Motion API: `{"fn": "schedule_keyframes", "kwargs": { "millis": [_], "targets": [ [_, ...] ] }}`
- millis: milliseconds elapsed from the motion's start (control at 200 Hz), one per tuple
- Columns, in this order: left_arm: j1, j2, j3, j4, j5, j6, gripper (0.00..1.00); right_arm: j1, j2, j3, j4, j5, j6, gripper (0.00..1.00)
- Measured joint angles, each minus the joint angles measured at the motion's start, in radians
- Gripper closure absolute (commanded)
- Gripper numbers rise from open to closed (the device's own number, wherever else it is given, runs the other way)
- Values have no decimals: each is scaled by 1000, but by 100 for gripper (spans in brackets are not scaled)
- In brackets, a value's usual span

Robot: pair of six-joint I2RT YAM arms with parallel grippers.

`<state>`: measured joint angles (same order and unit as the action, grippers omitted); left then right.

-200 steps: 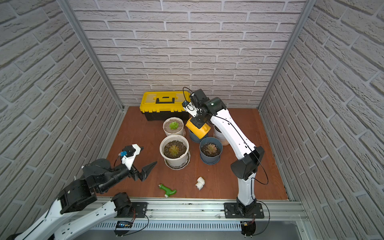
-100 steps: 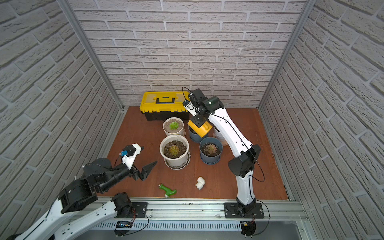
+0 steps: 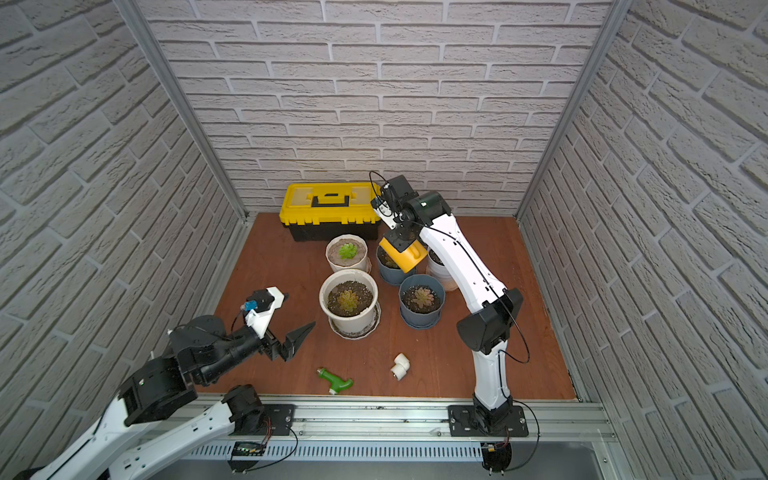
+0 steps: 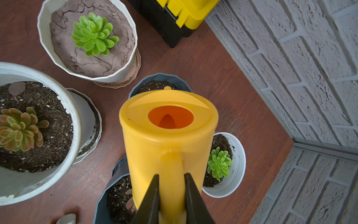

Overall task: Water the succulent around the soil edge
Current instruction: Water the soil of the potted plant with water.

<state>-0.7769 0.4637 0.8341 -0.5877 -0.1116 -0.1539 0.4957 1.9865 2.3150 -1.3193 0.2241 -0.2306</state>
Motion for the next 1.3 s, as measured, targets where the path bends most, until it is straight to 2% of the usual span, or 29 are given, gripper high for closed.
{"fn": "schedule_keyframes", "kwargs": {
  "millis": [830,1300],
  "targets": [
    [8,13,0,0,3,0,2,-21,-1,-5,-16,54,18,98],
    [8,17,0,0,3,0,2,-21,-69,-93,-20,84,27,98]
  ]
}}
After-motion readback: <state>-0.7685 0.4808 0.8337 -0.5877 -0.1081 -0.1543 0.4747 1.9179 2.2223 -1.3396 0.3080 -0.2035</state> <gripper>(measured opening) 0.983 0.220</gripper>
